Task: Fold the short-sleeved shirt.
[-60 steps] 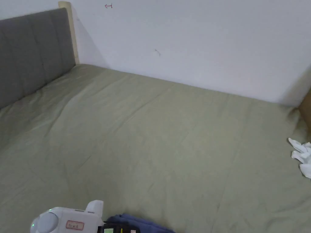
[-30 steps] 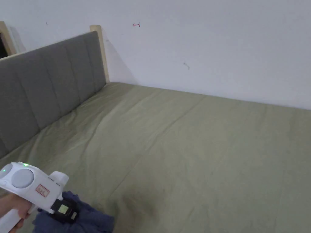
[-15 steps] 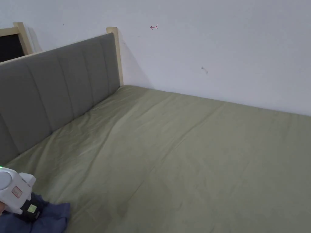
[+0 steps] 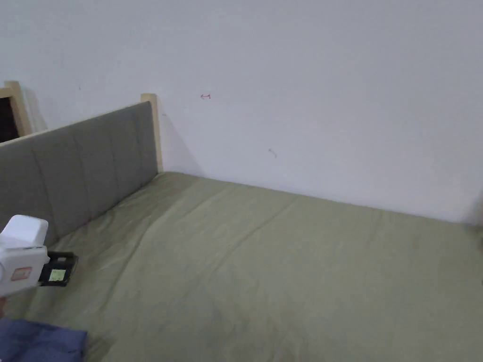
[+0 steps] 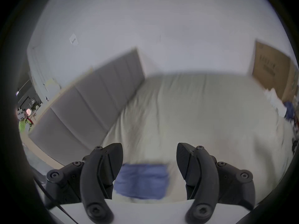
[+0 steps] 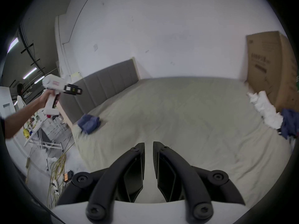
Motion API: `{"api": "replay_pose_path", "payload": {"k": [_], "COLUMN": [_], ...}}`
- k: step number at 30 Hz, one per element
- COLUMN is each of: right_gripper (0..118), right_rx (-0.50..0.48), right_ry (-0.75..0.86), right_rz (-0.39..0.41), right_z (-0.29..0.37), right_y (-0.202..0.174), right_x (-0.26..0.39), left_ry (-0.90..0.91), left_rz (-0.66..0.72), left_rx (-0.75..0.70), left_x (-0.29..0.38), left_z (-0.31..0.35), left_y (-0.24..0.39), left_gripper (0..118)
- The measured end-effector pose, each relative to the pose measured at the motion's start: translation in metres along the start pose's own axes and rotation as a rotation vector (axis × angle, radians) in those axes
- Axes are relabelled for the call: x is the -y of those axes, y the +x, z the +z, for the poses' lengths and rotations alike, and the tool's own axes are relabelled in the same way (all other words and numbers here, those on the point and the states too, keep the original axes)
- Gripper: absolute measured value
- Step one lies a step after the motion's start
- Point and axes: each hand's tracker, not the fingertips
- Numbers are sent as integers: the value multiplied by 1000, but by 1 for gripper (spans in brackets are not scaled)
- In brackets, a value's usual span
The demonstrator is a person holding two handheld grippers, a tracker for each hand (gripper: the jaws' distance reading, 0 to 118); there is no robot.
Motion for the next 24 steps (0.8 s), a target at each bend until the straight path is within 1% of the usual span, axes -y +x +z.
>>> {"api": "replay_pose_path", "payload": {"k": [2, 3, 4, 6, 7, 8, 9, 10, 11, 12, 13, 14, 15, 16, 17, 18, 20, 24], "right_gripper": [10, 10, 10, 10, 10, 10, 10, 10, 10, 10, 9, 5, 4, 4, 4, 3, 3, 3], "right_rx": [25, 53, 86, 162, 204, 238, 257, 263, 266, 277, 306, 336, 361, 387, 408, 408, 408, 439], "right_ry": [57, 85, 117, 171, 199, 223, 248, 281, 316, 344, 369, 389, 401, 428, 460, 481, 484, 488], "right_rz": [-13, -6, 17, 92, 123, 130, 126, 106, 87, 75, 70, 93, 123, 137, 138, 134, 125, 132], "right_z": [32, 47, 62, 92, 108, 122, 135, 149, 163, 174, 184, 194, 201, 208, 213, 218, 226, 232], "right_y": [3, 4, 5, 2, 0, -2, -3, -4, -6, -8, -11, -15, -20, -25, -29, -32, -35, -34], "right_x": [-22, -31, -40, -55, -62, -68, -72, -75, -77, -78, -78, -78, -77, -75, -73, -71, -69, -64], "left_ry": [121, 186, 250, 366, 415, 473, 531, 570, 587, 607, 634, 644, 639, 648, 648, 640, 606, 547], "left_rz": [50, 76, 76, 77, 56, 28, 16, 11, 30, 32, 32, 19, 1, -7, -14, -18, -26, -27], "left_rx": [59, 89, 156, 200, 201, 168, 139, 123, 111, 145, 219, 268, 292, 298, 302, 316, 376, 401], "left_x": [-11, -13, -12, -11, -10, -8, -5, -4, -3, -2, 0, 1, 2, 4, 6, 9, 15, 24], "left_z": [64, 90, 114, 163, 188, 205, 221, 239, 256, 261, 271, 282, 288, 295, 299, 303, 308, 311], "left_y": [41, 59, 78, 118, 141, 159, 175, 193, 210, 219, 230, 240, 250, 260, 268, 274, 288, 302], "left_gripper": [75, 75, 75, 75, 75, 75, 73, 68, 44, 15, 1, 0, 0, 0, 0, 0, 0, 0]}}
